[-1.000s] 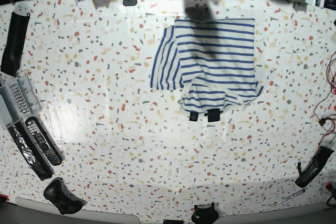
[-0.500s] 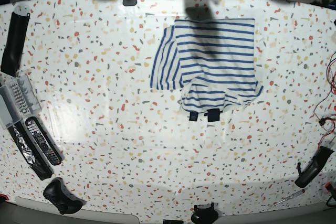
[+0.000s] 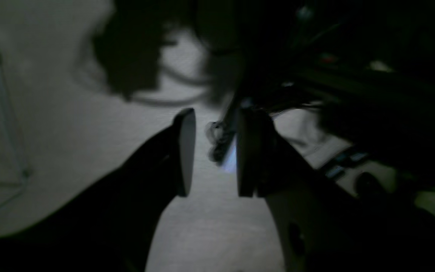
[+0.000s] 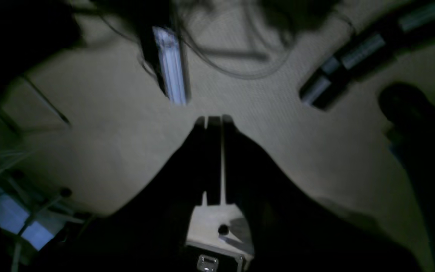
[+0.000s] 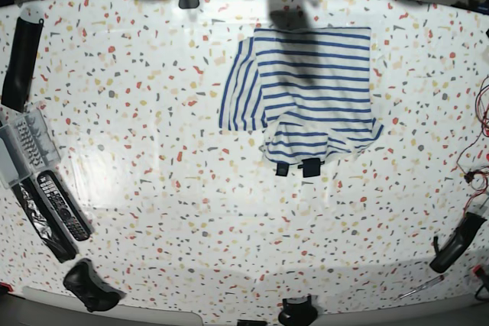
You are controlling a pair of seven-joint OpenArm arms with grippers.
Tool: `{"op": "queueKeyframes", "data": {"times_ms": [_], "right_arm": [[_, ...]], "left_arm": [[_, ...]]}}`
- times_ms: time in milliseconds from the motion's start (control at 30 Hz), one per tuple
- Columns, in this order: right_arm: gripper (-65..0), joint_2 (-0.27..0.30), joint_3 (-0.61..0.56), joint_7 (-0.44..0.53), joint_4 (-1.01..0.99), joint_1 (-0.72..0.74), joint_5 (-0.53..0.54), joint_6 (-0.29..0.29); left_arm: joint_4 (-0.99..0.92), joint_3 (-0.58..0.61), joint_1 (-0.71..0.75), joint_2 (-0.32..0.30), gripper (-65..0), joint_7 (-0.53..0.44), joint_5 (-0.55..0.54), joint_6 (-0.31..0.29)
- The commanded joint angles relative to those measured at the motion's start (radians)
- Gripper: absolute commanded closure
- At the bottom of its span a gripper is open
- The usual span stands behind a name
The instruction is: Layout the t-shirt on the table in an organized manner, then fold the t-shirt properly
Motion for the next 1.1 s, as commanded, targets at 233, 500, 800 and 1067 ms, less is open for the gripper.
{"op": "queueKeyframes", "data": {"times_ms": [233, 500, 800, 1067], "right_arm": [[-2.7, -0.037, -0.163, 0.138, -0.102, 0.103, -0.128, -0.093], [-11.2, -0.078, -0.188, 0.276, -0.102, 0.100, -0.129, -0.153], [-11.2, -0.088, -0.188, 0.266, -0.103, 0.100, -0.128, -0.183], [-11.2, -0.089, -0.188, 0.254, -0.102, 0.100, -0.128, -0.183]], "left_arm": [[-0.179, 0.055, -0.164, 0.066, -17.2, -0.074, 0.137, 0.016], [-0.196, 0.241, -0.198, 0.069, -17.2, -0.112, 0.134, 0.196], [-0.196, 0.252, -0.206, 0.086, -17.2, -0.134, 0.134, 0.214], [-0.196, 0.252, -0.224, 0.086, -17.2, -0.157, 0.134, 0.214]]}}
